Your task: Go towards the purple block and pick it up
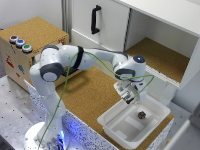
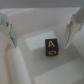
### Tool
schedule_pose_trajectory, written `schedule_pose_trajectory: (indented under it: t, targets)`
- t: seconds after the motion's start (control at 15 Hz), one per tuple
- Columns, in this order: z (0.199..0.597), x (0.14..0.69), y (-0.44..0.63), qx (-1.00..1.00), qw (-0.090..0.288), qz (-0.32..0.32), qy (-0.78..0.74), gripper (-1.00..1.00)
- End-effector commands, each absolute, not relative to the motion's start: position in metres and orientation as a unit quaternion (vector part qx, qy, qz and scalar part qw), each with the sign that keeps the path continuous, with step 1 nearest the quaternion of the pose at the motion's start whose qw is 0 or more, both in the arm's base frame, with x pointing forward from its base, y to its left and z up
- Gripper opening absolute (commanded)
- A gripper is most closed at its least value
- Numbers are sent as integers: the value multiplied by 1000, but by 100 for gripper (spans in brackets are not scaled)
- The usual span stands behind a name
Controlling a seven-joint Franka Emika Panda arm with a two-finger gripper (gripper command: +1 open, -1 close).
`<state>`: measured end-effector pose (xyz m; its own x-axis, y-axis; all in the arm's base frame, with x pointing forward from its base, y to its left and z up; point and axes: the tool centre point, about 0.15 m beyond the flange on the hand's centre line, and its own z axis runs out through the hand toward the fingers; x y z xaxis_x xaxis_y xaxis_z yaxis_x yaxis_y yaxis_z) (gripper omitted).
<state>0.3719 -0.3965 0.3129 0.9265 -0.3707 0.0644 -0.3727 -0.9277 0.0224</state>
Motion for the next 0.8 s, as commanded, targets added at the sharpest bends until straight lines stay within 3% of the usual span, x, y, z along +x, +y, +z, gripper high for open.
schedule_pose_trajectory:
  t: [0.0,0.47,0.73]
  targets:
    - [257,387,-446,987,-65,19,-147,100]
    - [230,399,-457,985,-61,33,-157,100]
    - [225,408,-444,986,-25,34,-159,100]
